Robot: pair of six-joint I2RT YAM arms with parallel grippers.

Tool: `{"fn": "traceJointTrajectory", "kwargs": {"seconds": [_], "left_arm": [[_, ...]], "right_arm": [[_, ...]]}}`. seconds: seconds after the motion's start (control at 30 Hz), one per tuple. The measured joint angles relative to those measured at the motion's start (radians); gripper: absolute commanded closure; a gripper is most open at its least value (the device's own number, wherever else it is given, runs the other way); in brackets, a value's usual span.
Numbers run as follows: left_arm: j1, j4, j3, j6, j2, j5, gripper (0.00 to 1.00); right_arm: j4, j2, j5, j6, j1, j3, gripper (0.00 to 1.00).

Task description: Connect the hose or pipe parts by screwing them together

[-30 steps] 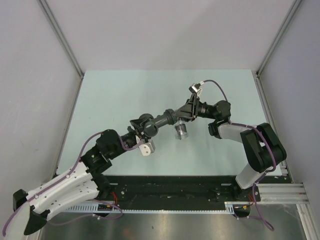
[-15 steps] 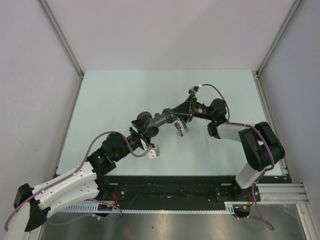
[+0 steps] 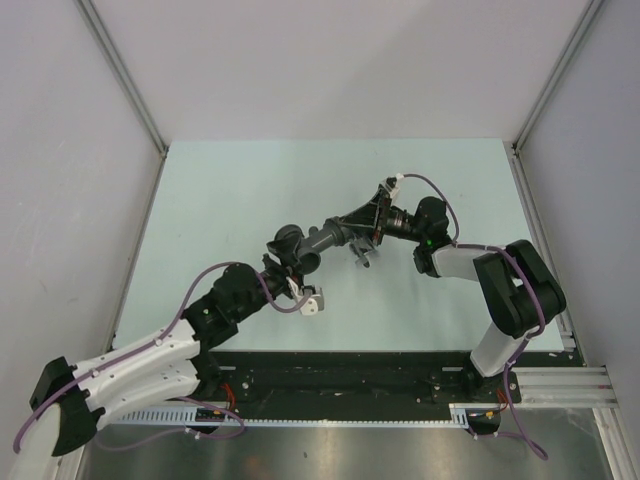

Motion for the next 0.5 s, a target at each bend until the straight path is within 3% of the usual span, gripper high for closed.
{"fn": "traceJointTrajectory", "kwargs": {"seconds": [0.5], "left_arm": [[-0.003,0.045,-0.024,-0.227,0.010,-0.021,1.00]], "right_arm": [[-0.069,-0.004,0.002,-0.038,-0.005,0.000,0.41]]}}
